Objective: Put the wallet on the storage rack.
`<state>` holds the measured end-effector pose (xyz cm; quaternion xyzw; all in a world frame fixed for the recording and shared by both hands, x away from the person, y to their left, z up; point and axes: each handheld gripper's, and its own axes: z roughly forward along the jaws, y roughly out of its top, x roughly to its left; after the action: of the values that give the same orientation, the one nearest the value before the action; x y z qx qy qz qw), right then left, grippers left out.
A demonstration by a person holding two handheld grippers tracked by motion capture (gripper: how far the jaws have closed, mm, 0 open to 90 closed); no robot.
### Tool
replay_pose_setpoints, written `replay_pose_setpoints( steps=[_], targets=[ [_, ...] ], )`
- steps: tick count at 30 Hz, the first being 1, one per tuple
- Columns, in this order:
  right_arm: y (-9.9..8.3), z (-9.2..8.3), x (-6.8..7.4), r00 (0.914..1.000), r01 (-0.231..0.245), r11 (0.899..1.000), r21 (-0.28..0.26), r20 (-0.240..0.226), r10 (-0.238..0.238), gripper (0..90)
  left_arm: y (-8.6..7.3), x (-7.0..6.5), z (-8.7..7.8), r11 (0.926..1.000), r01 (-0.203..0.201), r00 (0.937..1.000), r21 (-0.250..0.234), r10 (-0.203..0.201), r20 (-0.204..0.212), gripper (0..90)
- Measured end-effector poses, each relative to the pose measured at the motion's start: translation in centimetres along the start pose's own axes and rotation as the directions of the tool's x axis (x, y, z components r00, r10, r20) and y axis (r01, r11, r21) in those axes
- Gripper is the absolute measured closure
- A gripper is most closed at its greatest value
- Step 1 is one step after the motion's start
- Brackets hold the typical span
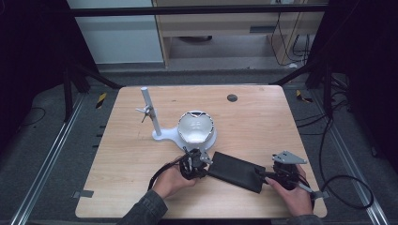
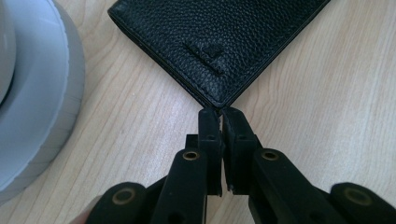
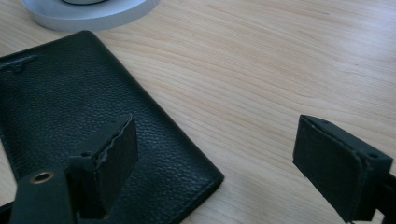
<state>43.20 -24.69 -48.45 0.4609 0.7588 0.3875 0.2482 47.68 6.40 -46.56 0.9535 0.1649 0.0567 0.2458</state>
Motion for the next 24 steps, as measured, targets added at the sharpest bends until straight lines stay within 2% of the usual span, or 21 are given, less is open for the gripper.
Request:
replay_pose_setpoints(
  steps=[1,3,4,5,6,7,8,9,10,11,12,14,15,16,17,20,24],
  targets=[
    [0.0,0.0,0.1,0.9999,0.004,1.0,0.001,-0.01,-0.004,14.0,0.0,0.0,-0.1,1.0,0.001,1.0,-0.006,-0.001,0.0,86.2],
    [0.4,0.1,1.3,0.9982,0.029,1.0,0.007,-0.053,-0.028,12.7,0.0,0.3,-0.3,0.9994,0.014,0.9998,-0.031,-0.013,0.014,86.2],
    [0.4,0.1,1.3,0.9982,0.029,1.0,0.007,-0.053,-0.028,12.7,0.0,0.3,-0.3,0.9994,0.014,0.9998,-0.031,-0.013,0.014,86.2],
    [0.8,0.2,2.4,0.9944,0.06,0.998,0.008,-0.087,-0.059,10.9,0.1,0.5,-0.4,0.998,0.032,0.9992,-0.055,-0.03,0.027,86.2],
    [0.8,0.2,2.4,0.9944,0.06,0.998,0.008,-0.087,-0.059,10.9,0.1,0.5,-0.4,0.998,0.032,0.9992,-0.055,-0.03,0.027,86.2],
    [1.1,0.2,3.0,0.992,0.076,0.997,0.016,-0.102,-0.074,9.7,0.1,0.5,-0.4,0.997,0.043,0.9986,-0.065,-0.041,0.034,86.2],
    [1.6,0.3,4.1,0.9847,0.122,0.992,0.028,-0.129,-0.117,9.1,0.2,0.6,-0.3,0.996,0.052,0.9981,-0.073,-0.049,0.036,86.2],
    [1.8,0.4,4.6,0.9802,0.146,0.989,0.04,-0.141,-0.139,8.9,0.3,0.6,-0.3,0.9956,0.055,0.9979,-0.076,-0.053,0.037,86.2],
    [1.8,0.4,4.6,0.9802,0.146,0.989,0.04,-0.141,-0.139,8.9,0.3,0.6,-0.3,0.9956,0.055,0.9979,-0.076,-0.053,0.037,86.1],
    [2.0,0.6,5.5,0.971,0.196,0.978,0.074,-0.154,-0.183,9.0,0.5,0.7,-0.3,0.9959,0.05,0.9983,-0.075,-0.047,0.034,86.2],
    [2.0,0.6,5.5,0.971,0.196,0.978,0.074,-0.154,-0.183,9.0,0.5,0.7,-0.3,0.9959,0.05,0.9983,-0.075,-0.047,0.034,86.2],
    [2.1,1.0,6.1,0.9608,0.244,0.964,0.106,-0.162,-0.226,9.5,0.7,0.7,-0.4,0.9953,0.051,0.9983,-0.082,-0.049,0.034,86.2],
    [2.1,1.4,6.7,0.9509,0.281,0.951,0.131,-0.171,-0.258,10.3,0.9,0.8,-0.6,0.9943,0.055,0.9982,-0.092,-0.052,0.031,86.2],
    [2.1,1.5,6.9,0.9454,0.3,0.944,0.138,-0.175,-0.275,10.5,0.9,0.8,-0.6,0.9943,0.055,0.9982,-0.092,-0.052,0.031,86.2],
    [2.1,1.5,6.9,0.9454,0.3,0.944,0.138,-0.175,-0.275,10.5,1.0,0.9,-0.7,0.9946,0.052,0.9982,-0.089,-0.05,0.032,86.2],
    [2.2,1.9,7.4,0.9361,0.332,0.932,0.145,-0.173,-0.306,11.9,1.3,1.0,-0.8,0.9936,0.055,0.9981,-0.098,-0.052,0.032,86.2],
    [2.6,2.1,7.7,0.9324,0.347,0.924,0.159,-0.163,-0.323,15.5,1.6,1.2,-0.9,0.9924,0.061,0.9977,-0.107,-0.058,0.036,86.3]
  ],
)
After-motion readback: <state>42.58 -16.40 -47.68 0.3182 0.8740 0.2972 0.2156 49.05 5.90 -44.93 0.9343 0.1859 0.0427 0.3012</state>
